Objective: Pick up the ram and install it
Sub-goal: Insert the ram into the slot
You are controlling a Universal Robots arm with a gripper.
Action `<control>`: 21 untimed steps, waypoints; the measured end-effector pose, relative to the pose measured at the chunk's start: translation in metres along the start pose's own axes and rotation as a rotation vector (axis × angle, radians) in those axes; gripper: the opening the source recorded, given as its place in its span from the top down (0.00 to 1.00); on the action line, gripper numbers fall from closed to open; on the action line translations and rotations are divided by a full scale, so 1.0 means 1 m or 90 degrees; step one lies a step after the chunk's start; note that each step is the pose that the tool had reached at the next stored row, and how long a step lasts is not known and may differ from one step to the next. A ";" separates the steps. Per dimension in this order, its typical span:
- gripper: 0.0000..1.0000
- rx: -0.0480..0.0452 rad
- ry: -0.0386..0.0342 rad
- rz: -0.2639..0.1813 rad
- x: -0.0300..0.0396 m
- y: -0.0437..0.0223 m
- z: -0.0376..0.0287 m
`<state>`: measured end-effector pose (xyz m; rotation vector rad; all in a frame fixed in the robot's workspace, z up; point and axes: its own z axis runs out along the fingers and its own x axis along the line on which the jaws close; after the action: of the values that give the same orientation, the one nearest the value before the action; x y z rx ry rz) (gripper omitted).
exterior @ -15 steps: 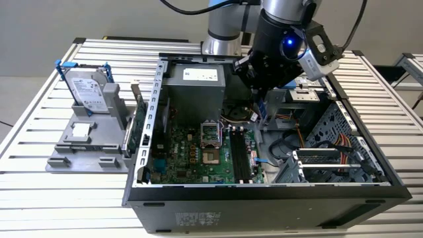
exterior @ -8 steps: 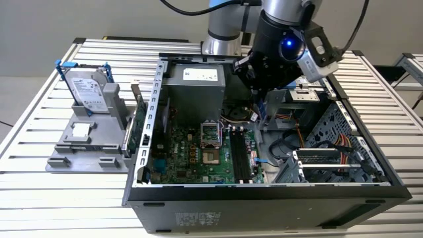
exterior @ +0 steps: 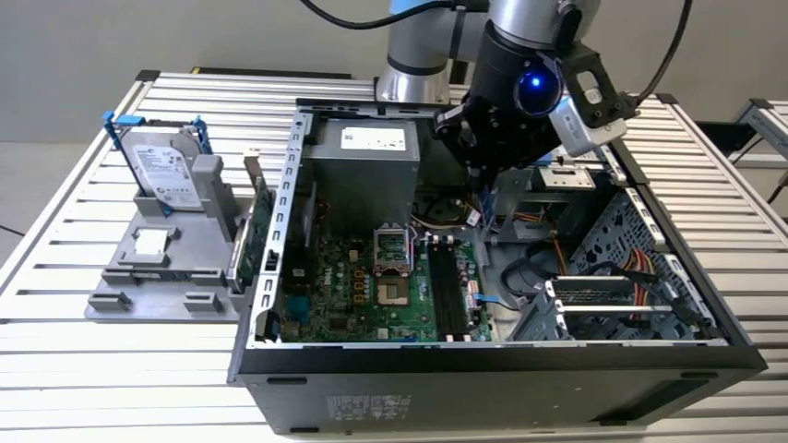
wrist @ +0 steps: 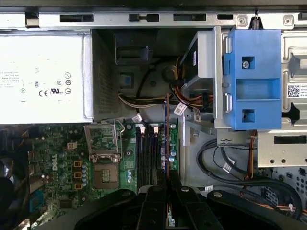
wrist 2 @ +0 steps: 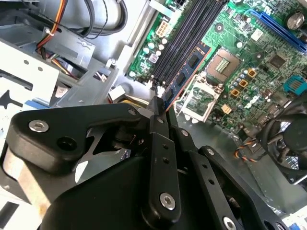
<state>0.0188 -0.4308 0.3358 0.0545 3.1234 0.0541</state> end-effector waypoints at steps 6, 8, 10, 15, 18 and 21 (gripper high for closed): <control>1.00 0.0003 0.0001 0.000 -0.0002 -0.0039 0.0012; 1.00 0.0003 0.0005 0.001 -0.0002 -0.0059 0.0012; 1.00 0.0003 0.0005 0.001 -0.0002 -0.0067 0.0015; 1.00 0.0003 0.0006 0.001 -0.0003 -0.0105 0.0019; 1.00 0.0002 0.0005 0.001 -0.0004 -0.0118 0.0026; 1.00 0.0003 0.0006 0.001 -0.0004 -0.0130 0.0037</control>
<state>0.0188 -0.4437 0.3316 0.0570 3.1243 0.0533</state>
